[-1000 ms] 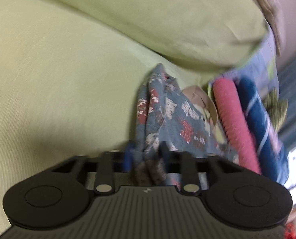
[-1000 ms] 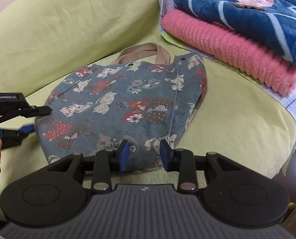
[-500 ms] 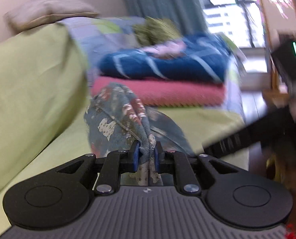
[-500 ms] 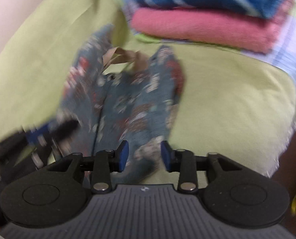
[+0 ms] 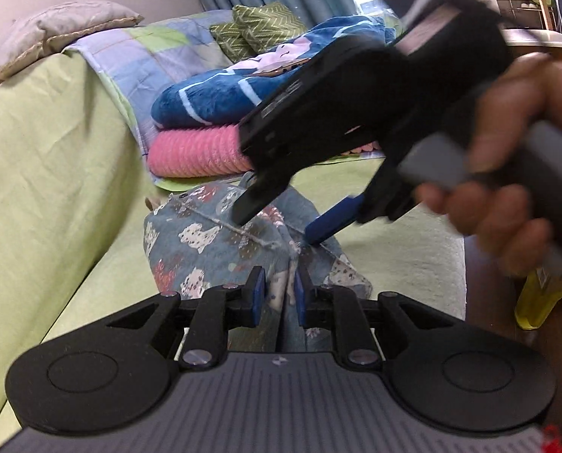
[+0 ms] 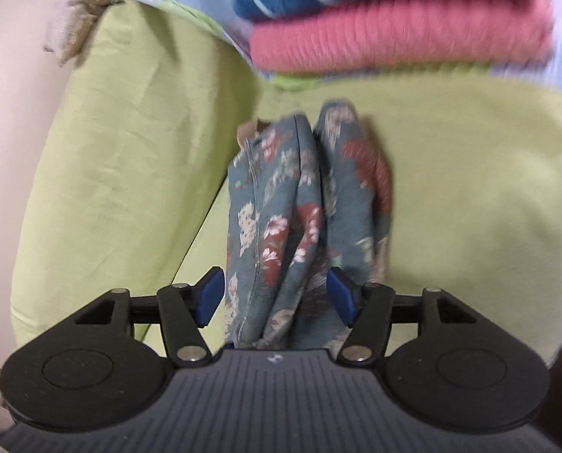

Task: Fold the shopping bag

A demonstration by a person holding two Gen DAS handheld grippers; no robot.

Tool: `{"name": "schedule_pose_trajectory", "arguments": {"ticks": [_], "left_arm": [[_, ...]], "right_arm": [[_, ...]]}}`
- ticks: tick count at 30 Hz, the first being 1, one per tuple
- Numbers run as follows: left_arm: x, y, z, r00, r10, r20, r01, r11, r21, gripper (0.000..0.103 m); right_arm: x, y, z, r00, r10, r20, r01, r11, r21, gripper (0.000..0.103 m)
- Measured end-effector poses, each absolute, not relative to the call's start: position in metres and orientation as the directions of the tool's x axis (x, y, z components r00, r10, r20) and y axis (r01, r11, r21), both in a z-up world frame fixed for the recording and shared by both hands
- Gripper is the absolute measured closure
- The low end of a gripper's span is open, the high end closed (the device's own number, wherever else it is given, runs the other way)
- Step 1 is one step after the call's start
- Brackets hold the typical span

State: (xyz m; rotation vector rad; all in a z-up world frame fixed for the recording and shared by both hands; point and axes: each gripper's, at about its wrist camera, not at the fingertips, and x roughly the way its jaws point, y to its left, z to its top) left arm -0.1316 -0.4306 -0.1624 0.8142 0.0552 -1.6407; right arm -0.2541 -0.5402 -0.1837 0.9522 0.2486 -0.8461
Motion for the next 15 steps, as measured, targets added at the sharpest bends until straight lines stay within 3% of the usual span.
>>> {"name": "schedule_pose_trajectory", "arguments": {"ticks": [3, 4, 5, 6, 15], "left_arm": [[-0.128, -0.429, -0.163, -0.004, -0.844, -0.537, 0.889, -0.249, 0.384, 0.084], [-0.127, -0.429, -0.164, 0.0, -0.842, -0.54, 0.89, -0.246, 0.383, 0.084], [-0.126, -0.427, -0.165, 0.006, -0.842, -0.54, 0.891, -0.241, 0.385, 0.084], [-0.126, -0.425, -0.166, 0.012, -0.842, -0.539, 0.891, -0.236, 0.388, 0.084], [-0.13, -0.408, -0.168, -0.009, -0.836, -0.548, 0.88, -0.268, 0.393, 0.076]], "right_arm": [[-0.249, -0.542, -0.183, 0.663, -0.53, -0.528, 0.729, 0.299, 0.616, 0.046], [-0.247, -0.543, -0.183, 0.663, -0.532, -0.526, 0.729, 0.3, 0.616, 0.055], [-0.246, -0.544, -0.183, 0.664, -0.534, -0.524, 0.728, 0.301, 0.616, 0.081], [-0.244, -0.544, -0.183, 0.664, -0.536, -0.522, 0.728, 0.302, 0.616, 0.088], [-0.228, -0.55, -0.183, 0.665, -0.551, -0.504, 0.724, 0.31, 0.616, 0.093]]}}
